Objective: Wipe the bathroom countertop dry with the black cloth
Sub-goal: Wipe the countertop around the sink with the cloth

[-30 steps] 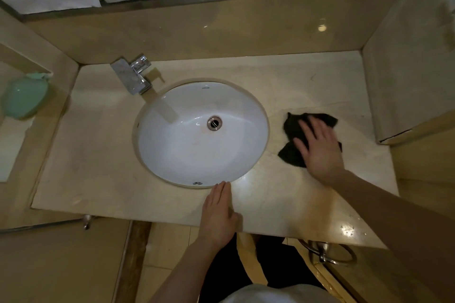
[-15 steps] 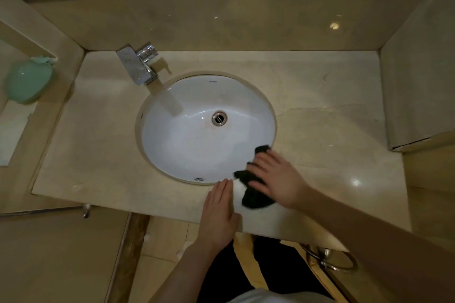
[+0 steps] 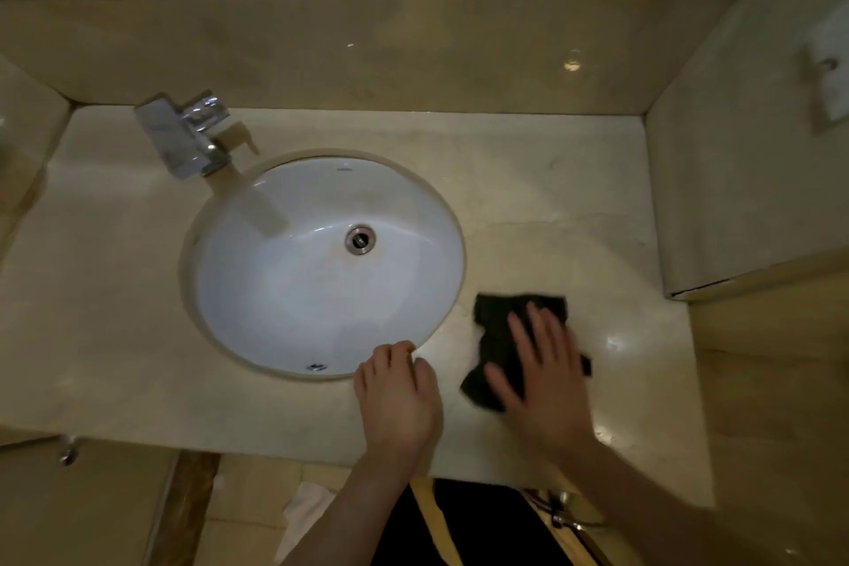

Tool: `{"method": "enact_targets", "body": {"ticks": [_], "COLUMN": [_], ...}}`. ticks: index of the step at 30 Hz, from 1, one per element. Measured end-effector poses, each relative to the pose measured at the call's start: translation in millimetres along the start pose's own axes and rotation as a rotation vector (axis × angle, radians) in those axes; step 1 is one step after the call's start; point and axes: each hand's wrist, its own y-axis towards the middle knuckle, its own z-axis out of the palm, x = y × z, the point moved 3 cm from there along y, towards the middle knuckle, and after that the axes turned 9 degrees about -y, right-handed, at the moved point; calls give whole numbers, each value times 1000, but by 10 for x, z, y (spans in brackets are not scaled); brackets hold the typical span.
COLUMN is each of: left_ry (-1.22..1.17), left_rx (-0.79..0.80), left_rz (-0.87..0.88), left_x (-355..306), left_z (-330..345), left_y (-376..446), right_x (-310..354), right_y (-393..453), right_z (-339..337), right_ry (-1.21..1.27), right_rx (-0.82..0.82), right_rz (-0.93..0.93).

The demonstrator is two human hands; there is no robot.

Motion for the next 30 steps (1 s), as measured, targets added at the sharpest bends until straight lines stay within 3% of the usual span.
{"method": "enact_targets", "body": {"ticks": [4,7,11,15,20,22,26,30], "left_ry": [-213,-302,-282,-264,-200,-168,-118,-116], "left_rx": [47,-57,-171,-273,-318,-307,-277,-237], "left_rz": [18,-203,-501,-564,-564,-551,-555,-545], "left_x": [-456,-541,-506,-490,-520,-529,-563,-603], "left_z": [331,488,587,647,657,654,645,630], "left_y": [332,624,829,832,845,845,868,865], "right_x": [-67,-394,-937,-1144,-895,-621,84,112], "right_y": [-331,-119,601,1265,1549,1535,1388,1327], "right_z": [90,11,-204,-321,-282,-248,-112,-58], "right_ry": [-81,-152,-124,-83,-49,-4,15,-44], "right_rx": [34,30,-89,-221,-299,-303,-213,-117], "right_rz": [-148,-196,106,270,457,391,52,-183]}}
